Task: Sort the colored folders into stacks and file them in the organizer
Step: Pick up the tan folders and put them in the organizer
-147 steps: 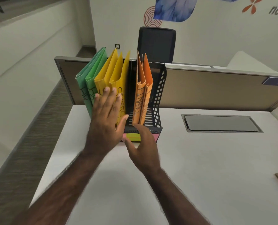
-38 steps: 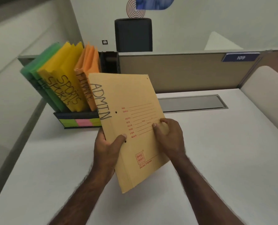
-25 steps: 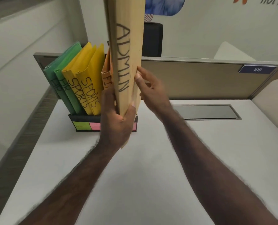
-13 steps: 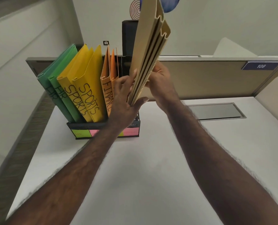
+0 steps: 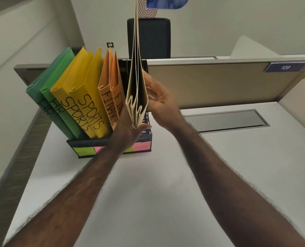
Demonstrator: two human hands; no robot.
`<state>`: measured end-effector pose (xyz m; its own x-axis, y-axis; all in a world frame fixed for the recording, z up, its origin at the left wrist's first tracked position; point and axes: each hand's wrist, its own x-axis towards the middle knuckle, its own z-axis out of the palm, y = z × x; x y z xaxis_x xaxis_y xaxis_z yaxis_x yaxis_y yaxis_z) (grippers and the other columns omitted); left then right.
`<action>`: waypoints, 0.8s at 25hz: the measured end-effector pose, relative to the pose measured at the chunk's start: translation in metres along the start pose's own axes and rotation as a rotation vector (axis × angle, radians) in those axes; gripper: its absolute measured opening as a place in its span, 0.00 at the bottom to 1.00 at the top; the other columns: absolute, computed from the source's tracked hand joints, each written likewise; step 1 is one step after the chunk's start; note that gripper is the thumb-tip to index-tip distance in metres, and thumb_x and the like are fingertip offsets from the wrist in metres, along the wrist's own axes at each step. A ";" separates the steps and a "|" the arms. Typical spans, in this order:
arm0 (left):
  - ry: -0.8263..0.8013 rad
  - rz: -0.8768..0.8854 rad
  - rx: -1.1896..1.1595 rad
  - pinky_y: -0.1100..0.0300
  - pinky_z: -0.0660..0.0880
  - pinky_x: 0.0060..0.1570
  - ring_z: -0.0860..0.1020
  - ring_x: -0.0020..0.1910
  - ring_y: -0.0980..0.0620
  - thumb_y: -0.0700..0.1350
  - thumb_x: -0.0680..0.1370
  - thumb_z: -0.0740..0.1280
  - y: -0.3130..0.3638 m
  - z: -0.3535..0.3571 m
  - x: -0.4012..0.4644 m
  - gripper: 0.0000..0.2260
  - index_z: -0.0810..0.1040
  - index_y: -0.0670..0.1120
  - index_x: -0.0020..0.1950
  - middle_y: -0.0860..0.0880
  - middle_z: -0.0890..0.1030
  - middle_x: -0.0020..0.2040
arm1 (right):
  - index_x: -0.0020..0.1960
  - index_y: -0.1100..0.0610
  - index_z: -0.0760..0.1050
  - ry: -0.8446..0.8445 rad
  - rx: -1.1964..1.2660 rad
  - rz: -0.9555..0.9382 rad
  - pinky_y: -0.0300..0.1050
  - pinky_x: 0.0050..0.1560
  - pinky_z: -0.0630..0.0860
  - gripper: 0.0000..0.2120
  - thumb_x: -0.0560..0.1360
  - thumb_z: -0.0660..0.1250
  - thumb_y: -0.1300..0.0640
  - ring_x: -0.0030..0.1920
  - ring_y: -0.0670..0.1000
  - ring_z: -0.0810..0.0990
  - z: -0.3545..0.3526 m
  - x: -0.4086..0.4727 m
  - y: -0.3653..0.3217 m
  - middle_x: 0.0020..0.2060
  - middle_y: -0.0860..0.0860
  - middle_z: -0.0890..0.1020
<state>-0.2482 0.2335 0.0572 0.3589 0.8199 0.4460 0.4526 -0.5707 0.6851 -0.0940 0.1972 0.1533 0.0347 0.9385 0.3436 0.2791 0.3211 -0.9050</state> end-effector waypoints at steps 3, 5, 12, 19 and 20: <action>-0.086 0.062 0.042 0.63 0.74 0.70 0.71 0.70 0.68 0.47 0.81 0.71 -0.014 0.001 -0.021 0.25 0.71 0.47 0.77 0.52 0.79 0.68 | 0.85 0.50 0.61 -0.025 -0.051 0.034 0.65 0.69 0.78 0.37 0.82 0.70 0.66 0.79 0.50 0.71 0.004 -0.014 0.013 0.80 0.49 0.71; -0.148 0.026 -0.067 0.61 0.77 0.67 0.74 0.69 0.67 0.44 0.81 0.72 -0.016 -0.002 -0.035 0.28 0.67 0.60 0.78 0.65 0.77 0.68 | 0.86 0.47 0.59 -0.038 -0.074 0.046 0.63 0.68 0.79 0.39 0.81 0.69 0.69 0.80 0.51 0.70 0.004 -0.022 0.020 0.81 0.48 0.69; -0.100 0.045 -0.090 0.66 0.77 0.60 0.71 0.65 0.78 0.67 0.78 0.67 0.012 -0.024 -0.047 0.25 0.64 0.73 0.74 0.77 0.73 0.65 | 0.83 0.34 0.57 -0.134 -0.161 0.073 0.43 0.62 0.80 0.44 0.79 0.74 0.63 0.79 0.46 0.68 0.010 -0.050 0.038 0.81 0.39 0.67; -0.096 -0.175 -0.121 0.52 0.82 0.56 0.80 0.63 0.51 0.50 0.77 0.78 0.042 -0.040 -0.021 0.32 0.70 0.49 0.77 0.49 0.81 0.66 | 0.84 0.38 0.56 -0.065 -0.126 0.075 0.53 0.65 0.82 0.43 0.78 0.77 0.51 0.77 0.48 0.71 0.001 -0.043 0.035 0.80 0.44 0.70; -0.123 -0.176 -0.118 0.51 0.83 0.56 0.80 0.63 0.50 0.49 0.75 0.79 0.042 -0.045 -0.019 0.34 0.69 0.50 0.78 0.48 0.82 0.68 | 0.84 0.39 0.57 -0.053 -0.132 0.081 0.54 0.65 0.81 0.43 0.77 0.77 0.48 0.77 0.47 0.72 -0.003 -0.043 0.036 0.79 0.45 0.71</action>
<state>-0.2724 0.1964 0.1034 0.3830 0.8907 0.2448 0.4210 -0.4042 0.8120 -0.0829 0.1675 0.1068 0.0128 0.9670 0.2545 0.4016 0.2281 -0.8869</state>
